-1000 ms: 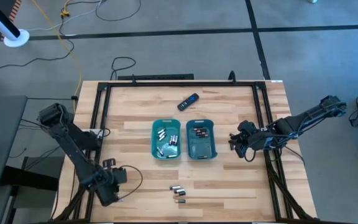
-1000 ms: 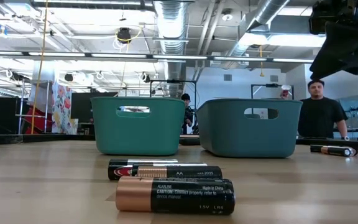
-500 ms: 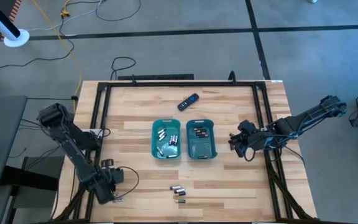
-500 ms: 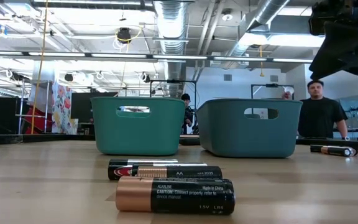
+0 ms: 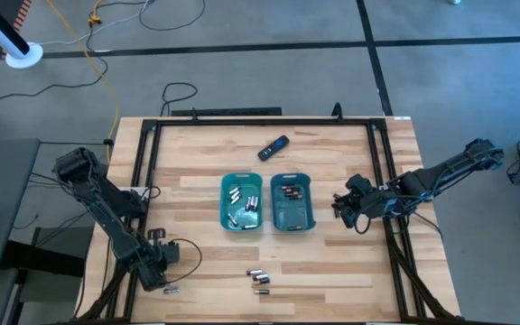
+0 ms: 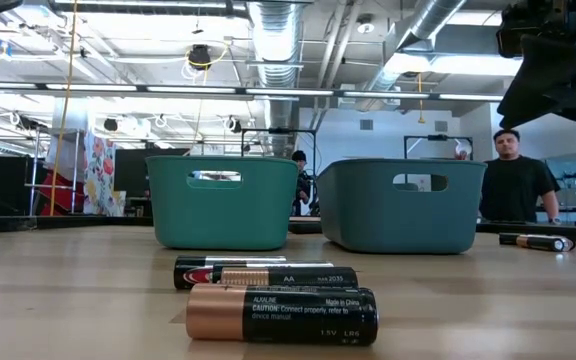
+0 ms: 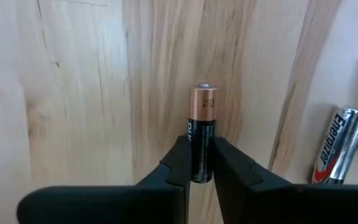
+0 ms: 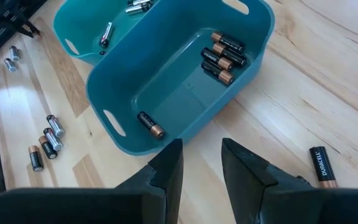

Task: Sort batteries
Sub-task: Put the copper and black battery into the blue bin

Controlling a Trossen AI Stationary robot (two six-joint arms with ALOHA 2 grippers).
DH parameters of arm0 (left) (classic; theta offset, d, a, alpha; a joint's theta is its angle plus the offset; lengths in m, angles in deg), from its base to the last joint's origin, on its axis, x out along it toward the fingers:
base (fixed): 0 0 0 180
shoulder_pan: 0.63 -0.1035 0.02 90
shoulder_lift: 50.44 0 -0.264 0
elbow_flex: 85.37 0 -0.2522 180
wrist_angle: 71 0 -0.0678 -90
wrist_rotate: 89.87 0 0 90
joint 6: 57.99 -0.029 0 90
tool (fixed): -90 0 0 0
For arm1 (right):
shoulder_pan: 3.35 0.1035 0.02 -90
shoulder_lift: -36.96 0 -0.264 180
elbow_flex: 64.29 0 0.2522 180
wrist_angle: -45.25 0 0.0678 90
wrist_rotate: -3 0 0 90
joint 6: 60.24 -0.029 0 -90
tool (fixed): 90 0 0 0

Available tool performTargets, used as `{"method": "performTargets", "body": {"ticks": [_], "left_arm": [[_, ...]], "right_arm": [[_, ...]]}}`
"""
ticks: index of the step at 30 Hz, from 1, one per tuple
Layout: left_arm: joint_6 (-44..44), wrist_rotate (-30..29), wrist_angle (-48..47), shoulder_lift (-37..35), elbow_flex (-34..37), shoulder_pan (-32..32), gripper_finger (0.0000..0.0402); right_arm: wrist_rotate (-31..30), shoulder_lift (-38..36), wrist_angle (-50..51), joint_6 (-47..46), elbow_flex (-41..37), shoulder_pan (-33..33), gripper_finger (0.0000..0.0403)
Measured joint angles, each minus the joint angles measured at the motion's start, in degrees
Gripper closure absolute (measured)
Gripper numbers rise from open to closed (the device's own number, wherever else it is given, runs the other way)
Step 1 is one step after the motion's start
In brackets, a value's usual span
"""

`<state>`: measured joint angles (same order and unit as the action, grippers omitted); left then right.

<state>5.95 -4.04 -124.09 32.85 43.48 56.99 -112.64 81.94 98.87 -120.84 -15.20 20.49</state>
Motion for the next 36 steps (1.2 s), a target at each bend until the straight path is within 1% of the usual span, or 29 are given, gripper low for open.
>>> {"method": "performTargets", "body": {"ticks": [6, 11, 17, 24, 29, 33, 36], "left_arm": [[2.4, 0.3, -0.9, 0.1, -1.4, -0.1, 0.0365], [2.3, 1.3, -7.1, 0.5, -5.3, -1.7, 0.0365], [-2.8, 0.9, -13.3, 0.3, -10.3, -6.1, 0.0365], [-11.1, 0.3, -19.7, 0.3, -15.8, -12.2, 0.0365], [-17.2, -4.9, -25.6, 0.3, -22.0, -17.0, 0.0365], [-24.9, -10.1, -29.3, 0.2, -27.7, -21.7, 0.0365], [-31.5, -14.3, -30.3, 0.2, -31.8, -26.3, 0.0365]], "right_arm": [[0.0, 0.0, 0.0, 0.0, 0.0, 0.0, 0.0276], [0.0, 0.0, 0.1, 0.5, 0.0, 0.0, 0.0276], [0.0, 0.0, 0.2, 0.6, 0.0, 0.0, 0.0276], [0.0, 0.0, 0.2, 0.6, 0.0, 0.0, 0.0276], [0.0, 0.0, 0.2, 0.6, 0.0, 0.0, 0.0276], [0.0, 0.0, 0.2, 0.6, 0.0, 0.0, 0.0276], [0.0, 0.0, 0.2, 0.6, 0.0, 0.0, 0.0276]]}}
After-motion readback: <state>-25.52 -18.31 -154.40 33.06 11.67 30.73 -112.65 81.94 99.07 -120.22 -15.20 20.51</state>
